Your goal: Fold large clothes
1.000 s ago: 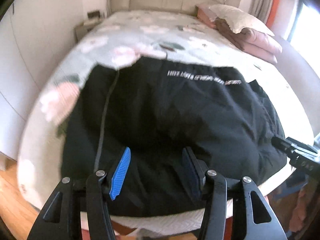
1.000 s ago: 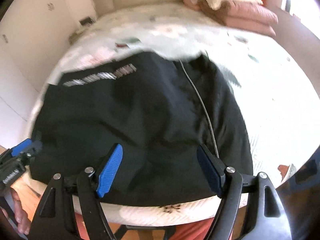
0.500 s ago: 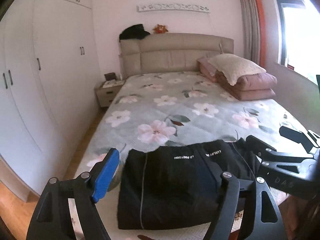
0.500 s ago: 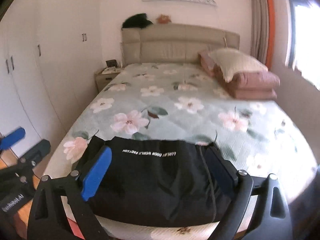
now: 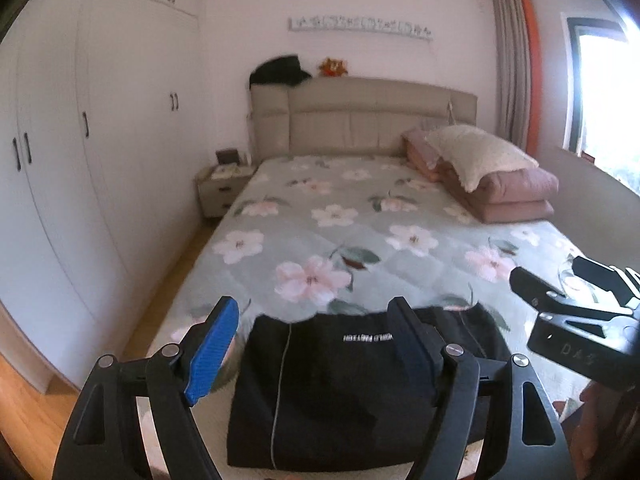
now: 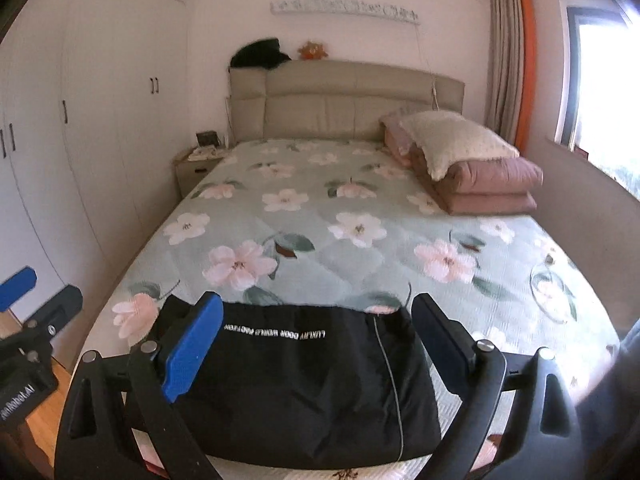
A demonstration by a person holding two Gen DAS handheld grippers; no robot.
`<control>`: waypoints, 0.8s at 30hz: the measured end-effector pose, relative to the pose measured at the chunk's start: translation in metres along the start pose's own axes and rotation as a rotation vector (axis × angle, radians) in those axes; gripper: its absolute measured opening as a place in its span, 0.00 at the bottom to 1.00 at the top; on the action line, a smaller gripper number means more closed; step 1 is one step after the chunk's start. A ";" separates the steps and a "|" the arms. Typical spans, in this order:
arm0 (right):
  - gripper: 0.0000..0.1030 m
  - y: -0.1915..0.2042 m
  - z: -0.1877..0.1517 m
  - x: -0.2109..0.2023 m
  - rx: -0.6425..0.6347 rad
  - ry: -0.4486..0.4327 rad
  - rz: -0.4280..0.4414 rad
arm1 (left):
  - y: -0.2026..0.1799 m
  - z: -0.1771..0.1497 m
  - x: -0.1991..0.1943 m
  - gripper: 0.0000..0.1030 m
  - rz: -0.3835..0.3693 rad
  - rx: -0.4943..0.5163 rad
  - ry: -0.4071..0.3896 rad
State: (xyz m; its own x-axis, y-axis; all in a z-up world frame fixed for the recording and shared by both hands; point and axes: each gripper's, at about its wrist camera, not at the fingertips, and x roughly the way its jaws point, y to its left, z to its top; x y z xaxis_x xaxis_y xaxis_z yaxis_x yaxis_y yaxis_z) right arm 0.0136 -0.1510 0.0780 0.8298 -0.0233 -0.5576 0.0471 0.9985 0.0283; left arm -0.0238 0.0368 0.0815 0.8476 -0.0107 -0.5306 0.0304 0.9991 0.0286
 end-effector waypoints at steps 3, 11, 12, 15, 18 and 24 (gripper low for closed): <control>0.94 -0.006 -0.004 0.012 0.020 0.035 0.005 | -0.002 -0.007 0.019 0.76 -0.011 -0.004 0.047; 0.94 -0.021 -0.023 0.038 0.050 0.119 -0.015 | -0.012 -0.021 0.046 0.76 -0.026 0.008 0.114; 0.94 -0.022 -0.025 0.040 0.054 0.126 -0.016 | -0.014 -0.023 0.048 0.76 -0.023 0.015 0.117; 0.94 -0.026 -0.029 0.042 0.057 0.139 -0.017 | -0.019 -0.026 0.050 0.76 -0.022 0.033 0.127; 0.94 -0.027 -0.032 0.041 0.055 0.139 -0.019 | -0.023 -0.029 0.051 0.76 -0.032 0.042 0.141; 0.94 -0.030 -0.035 0.038 0.060 0.139 -0.009 | -0.023 -0.033 0.053 0.76 0.032 0.062 0.139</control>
State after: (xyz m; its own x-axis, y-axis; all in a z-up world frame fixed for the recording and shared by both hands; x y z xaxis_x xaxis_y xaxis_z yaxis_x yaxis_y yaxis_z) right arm 0.0245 -0.1799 0.0268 0.7447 -0.0206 -0.6670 0.0903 0.9934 0.0702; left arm 0.0029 0.0150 0.0249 0.7671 0.0313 -0.6408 0.0406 0.9945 0.0971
